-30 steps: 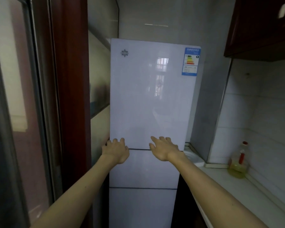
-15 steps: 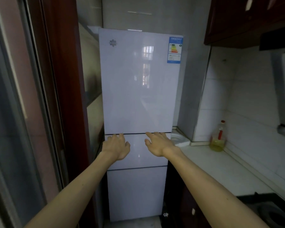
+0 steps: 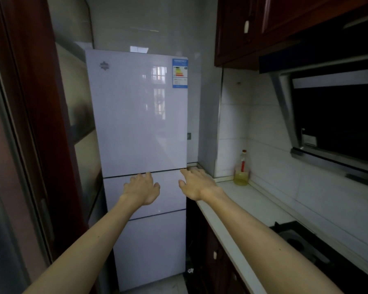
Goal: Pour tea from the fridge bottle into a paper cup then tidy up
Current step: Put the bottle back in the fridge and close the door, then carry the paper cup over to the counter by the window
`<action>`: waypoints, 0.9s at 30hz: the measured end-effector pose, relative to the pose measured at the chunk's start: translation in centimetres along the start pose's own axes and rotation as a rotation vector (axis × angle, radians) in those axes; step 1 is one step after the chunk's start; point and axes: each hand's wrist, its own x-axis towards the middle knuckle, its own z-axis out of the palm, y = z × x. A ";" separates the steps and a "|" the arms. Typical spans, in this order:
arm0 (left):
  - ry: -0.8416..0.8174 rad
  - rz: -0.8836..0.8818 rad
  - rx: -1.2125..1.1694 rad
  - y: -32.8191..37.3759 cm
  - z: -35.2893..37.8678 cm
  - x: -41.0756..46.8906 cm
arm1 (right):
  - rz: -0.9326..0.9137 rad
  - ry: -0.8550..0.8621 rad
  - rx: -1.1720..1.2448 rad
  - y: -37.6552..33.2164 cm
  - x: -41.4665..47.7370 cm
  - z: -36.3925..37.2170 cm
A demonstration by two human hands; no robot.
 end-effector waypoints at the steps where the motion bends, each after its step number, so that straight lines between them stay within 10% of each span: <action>1: -0.009 0.005 -0.001 1.0 0.1 -0.7 | 0.007 -0.001 0.001 0.8 -1.0 -0.1; 27: -0.081 0.578 -0.078 32.6 2.3 -17.0 | 0.617 0.057 -0.035 24.2 -31.3 -5.0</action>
